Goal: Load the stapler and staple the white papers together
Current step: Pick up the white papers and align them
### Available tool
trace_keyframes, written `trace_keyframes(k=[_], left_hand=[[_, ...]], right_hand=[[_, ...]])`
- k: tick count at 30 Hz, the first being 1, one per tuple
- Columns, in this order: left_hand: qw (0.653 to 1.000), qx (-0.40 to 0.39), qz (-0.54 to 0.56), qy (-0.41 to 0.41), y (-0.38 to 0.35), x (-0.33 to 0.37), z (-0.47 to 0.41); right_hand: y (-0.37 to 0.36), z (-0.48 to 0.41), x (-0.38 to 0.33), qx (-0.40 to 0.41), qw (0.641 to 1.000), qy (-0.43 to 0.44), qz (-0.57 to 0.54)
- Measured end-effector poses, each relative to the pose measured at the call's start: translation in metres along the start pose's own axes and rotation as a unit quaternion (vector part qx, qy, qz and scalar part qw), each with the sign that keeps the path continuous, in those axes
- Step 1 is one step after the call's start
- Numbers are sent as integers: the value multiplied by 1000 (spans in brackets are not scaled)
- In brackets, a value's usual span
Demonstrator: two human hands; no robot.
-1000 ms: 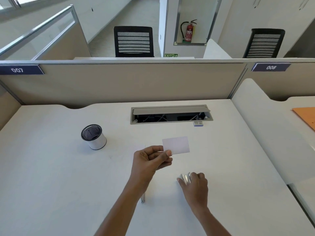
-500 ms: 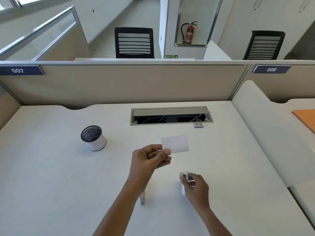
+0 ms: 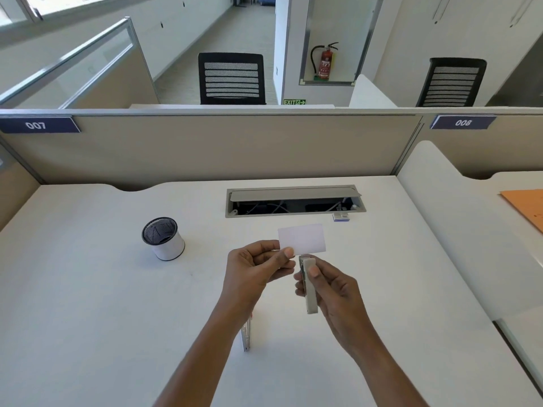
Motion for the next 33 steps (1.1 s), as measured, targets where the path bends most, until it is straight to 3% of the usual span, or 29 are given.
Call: trace_keyframes(k=[9,33], left_hand=[[1000,-25,-6,1,-4,-2,11],[1000,-17,-16,1,-5,-7,23]], right_hand=[[-18,7,-18,30,988,-65,-136],[-34,11,-26,123,961,-157,-193]])
Point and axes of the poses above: each hand's wrist, its own z-axis away from the middle knuckle, its own y-axis out of the back of the hand, x = y × z, the point moved 2 cm from there along -z, towards the middle knuckle, and after that the axes turned 6 degrees about x, right-handed, at the moved point
